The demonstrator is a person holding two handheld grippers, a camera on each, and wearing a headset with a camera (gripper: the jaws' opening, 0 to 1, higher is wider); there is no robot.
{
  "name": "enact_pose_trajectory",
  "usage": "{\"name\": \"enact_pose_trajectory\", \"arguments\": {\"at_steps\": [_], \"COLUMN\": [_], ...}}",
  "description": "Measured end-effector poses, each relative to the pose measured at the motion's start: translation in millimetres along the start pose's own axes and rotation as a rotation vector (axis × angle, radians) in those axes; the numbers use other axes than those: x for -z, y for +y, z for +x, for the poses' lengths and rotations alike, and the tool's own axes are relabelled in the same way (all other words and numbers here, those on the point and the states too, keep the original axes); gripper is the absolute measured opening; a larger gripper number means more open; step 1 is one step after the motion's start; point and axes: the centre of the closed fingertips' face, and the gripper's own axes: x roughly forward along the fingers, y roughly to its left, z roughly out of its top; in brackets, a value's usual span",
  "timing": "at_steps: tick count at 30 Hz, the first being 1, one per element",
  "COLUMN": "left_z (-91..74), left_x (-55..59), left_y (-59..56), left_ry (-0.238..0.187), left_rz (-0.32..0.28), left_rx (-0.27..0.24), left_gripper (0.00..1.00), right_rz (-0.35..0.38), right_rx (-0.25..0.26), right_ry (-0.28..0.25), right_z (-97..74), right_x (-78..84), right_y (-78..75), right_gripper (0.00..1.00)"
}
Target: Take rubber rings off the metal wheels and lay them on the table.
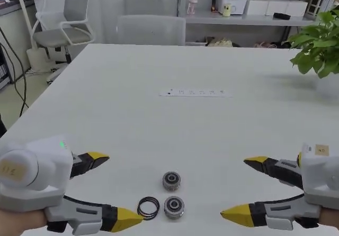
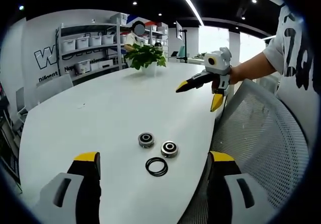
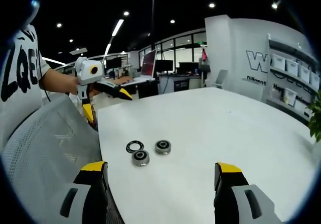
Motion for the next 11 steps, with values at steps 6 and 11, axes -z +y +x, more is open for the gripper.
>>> {"name": "enact_pose_trajectory", "arguments": {"at_steps": [6, 11], "left_z": [-0.5, -0.5], "left_x": [0.9, 2.1], "left_y": [2.1, 4.6], "left_ry": [0.003, 0.007], "left_rz": [0.001, 0.000], "left_rx": [0.000, 0.000], "left_gripper": [0.87, 0.87], "right_rz": [0.007, 0.007], "right_rx": [0.006, 0.011], "right_ry": [-0.002, 0.005], "right_z": [-1.3, -2.8], "right_x": [1.0, 3.9], "right_y": [-0.7, -2.8], "right_gripper": [0.87, 0.87]}}
